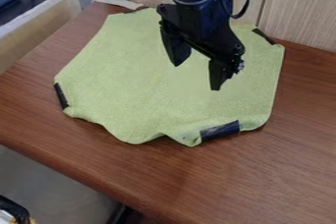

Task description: Fold the cloth from right to left

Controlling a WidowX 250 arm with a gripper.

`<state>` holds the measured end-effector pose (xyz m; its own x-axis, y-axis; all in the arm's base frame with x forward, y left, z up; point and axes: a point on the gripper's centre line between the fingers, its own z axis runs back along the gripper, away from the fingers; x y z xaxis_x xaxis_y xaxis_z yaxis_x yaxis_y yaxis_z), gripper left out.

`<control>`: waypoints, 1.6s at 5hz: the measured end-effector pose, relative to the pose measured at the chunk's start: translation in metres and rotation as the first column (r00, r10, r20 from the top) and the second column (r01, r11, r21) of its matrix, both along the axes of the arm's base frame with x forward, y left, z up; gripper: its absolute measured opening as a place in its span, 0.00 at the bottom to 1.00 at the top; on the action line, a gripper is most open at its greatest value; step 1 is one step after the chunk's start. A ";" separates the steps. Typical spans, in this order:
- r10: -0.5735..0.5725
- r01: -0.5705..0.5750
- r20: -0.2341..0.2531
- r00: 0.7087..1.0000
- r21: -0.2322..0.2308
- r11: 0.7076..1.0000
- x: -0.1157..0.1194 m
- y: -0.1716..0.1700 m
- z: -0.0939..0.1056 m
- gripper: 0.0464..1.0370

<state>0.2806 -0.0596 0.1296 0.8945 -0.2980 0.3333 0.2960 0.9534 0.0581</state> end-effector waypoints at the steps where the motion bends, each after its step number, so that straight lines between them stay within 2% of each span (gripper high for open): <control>1: 0.004 -0.004 -0.026 1.000 0.003 1.000 -0.001 -0.001 -0.007 0.96; 2: -0.067 0.068 -0.063 0.996 0.001 0.998 0.001 -0.035 -0.020 0.96; 4: -0.146 0.147 -0.095 0.985 0.005 0.989 0.011 -0.079 -0.043 0.96; 6: -0.112 0.119 -0.146 0.983 0.034 0.992 0.016 -0.077 -0.070 0.96; 7: -0.093 0.101 -0.161 0.982 0.038 0.994 0.024 -0.072 -0.079 0.92; 8: -0.101 0.111 -0.161 0.982 0.049 0.993 0.033 -0.075 -0.082 0.63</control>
